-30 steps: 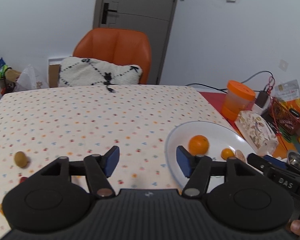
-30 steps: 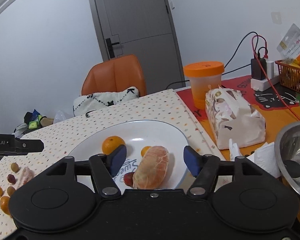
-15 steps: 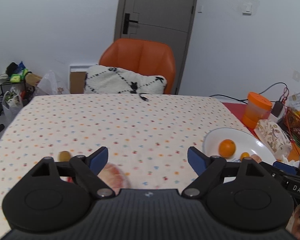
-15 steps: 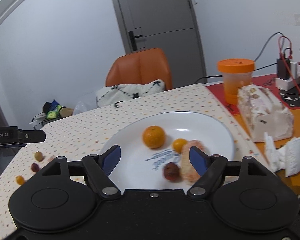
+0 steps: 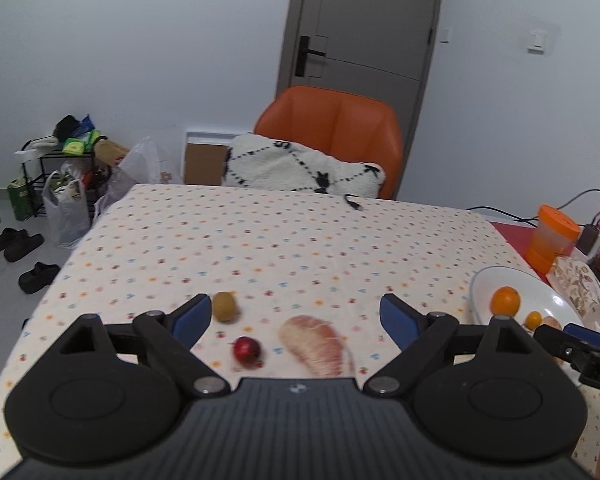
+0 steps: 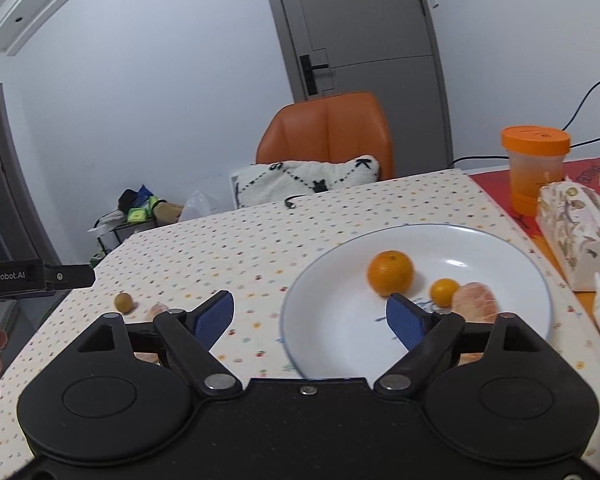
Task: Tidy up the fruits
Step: 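Move both tools back toward the remaining fruit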
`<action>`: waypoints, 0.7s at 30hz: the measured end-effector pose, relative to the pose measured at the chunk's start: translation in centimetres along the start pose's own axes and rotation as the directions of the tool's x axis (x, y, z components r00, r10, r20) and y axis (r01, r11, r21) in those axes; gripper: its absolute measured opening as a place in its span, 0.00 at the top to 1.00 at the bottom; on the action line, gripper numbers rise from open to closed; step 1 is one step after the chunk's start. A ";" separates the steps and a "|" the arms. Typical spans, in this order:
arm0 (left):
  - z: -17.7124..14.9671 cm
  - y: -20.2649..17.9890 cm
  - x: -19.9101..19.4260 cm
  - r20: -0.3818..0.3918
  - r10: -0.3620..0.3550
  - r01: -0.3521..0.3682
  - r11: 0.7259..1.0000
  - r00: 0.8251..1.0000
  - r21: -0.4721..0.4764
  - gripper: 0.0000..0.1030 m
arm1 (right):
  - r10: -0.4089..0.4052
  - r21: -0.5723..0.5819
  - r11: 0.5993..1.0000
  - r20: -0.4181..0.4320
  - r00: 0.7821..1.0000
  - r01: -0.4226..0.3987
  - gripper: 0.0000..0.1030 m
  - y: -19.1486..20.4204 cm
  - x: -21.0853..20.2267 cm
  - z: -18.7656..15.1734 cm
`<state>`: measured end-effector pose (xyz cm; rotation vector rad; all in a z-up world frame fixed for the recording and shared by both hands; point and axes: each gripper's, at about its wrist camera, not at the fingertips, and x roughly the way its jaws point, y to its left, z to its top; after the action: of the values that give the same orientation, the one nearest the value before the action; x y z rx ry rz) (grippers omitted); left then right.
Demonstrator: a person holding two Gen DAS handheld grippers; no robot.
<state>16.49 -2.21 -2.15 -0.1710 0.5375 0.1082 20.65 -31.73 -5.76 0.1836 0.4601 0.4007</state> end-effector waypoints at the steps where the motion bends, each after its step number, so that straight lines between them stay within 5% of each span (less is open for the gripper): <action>1: -0.1 0.4 -0.1 0.002 0.006 -0.006 1.000 1.000 -0.004 0.13 | 0.007 -0.001 1.000 -0.001 1.000 -0.007 0.19 0.2 0.1 0.0; 21: -2.7 4.4 -1.5 -0.039 0.074 -0.077 0.994 0.996 -0.075 0.13 | 0.158 -0.045 0.986 -0.083 0.984 -0.162 0.19 4.0 1.1 -0.1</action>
<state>13.20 1.49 -4.19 -0.2273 0.5766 0.1999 20.17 -27.64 -5.29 0.1557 0.5142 0.5784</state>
